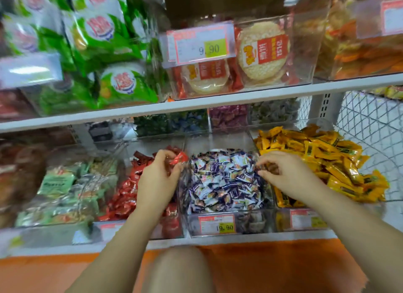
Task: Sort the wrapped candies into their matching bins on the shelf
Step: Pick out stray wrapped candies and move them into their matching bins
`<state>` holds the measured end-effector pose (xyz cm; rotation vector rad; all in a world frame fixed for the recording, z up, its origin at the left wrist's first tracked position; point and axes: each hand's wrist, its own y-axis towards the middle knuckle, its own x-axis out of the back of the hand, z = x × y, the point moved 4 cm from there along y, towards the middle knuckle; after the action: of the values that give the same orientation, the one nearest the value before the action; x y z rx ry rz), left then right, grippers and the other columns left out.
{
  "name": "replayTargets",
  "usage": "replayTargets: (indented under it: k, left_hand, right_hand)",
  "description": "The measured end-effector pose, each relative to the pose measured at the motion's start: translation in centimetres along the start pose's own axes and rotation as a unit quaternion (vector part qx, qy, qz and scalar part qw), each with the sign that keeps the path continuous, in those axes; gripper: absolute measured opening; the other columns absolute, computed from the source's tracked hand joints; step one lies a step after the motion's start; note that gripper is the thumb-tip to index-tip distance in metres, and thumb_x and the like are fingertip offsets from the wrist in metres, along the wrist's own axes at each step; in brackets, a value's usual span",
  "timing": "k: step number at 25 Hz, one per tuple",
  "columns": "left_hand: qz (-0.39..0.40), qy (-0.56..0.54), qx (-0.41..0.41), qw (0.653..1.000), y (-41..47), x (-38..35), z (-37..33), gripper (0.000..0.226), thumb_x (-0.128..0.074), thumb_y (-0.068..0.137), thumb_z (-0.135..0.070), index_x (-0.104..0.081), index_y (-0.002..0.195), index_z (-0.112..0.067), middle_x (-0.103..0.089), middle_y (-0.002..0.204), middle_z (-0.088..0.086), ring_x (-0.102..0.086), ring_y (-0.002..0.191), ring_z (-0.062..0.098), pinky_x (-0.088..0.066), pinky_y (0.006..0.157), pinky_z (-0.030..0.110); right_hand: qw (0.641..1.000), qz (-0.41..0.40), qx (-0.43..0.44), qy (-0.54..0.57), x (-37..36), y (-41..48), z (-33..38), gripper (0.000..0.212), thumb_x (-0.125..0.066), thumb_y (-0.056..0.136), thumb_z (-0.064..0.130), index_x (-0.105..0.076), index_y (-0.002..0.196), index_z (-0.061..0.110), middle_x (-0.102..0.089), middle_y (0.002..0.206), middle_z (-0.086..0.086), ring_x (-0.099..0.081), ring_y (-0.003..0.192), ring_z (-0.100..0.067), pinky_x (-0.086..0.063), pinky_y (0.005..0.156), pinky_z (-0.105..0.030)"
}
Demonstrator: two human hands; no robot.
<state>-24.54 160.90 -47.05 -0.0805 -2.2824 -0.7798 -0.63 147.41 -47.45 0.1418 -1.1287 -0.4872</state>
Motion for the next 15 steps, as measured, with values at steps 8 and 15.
replayTargets:
  k: [8,15]
  left_hand:
    - [0.036,0.037,0.049,0.997,0.3,-0.4,3.2,0.029,-0.06,0.089,-0.021,-0.058,0.118,-0.018,-0.067,0.109,0.003,-0.061,0.098,0.023,-0.045,0.076,0.029]
    - [0.059,-0.034,-0.13,0.989,-0.4,-2.8,-6.8,0.025,-0.056,0.09,-0.016,-0.062,0.114,-0.021,-0.062,0.112,-0.007,-0.056,0.1,0.011,-0.042,0.088,0.025]
  right_hand:
    - [0.997,-0.008,-0.002,0.083,0.1,0.0,-0.7,0.015,-0.067,0.084,0.015,-0.07,0.098,0.018,-0.064,0.107,0.007,-0.06,0.089,-0.006,-0.045,0.078,-0.009]
    - [0.997,0.015,-0.036,0.072,2.4,-1.5,-2.9,0.019,-0.064,0.086,0.012,-0.069,0.1,0.025,-0.063,0.09,0.015,-0.055,0.083,0.009,-0.047,0.075,-0.008]
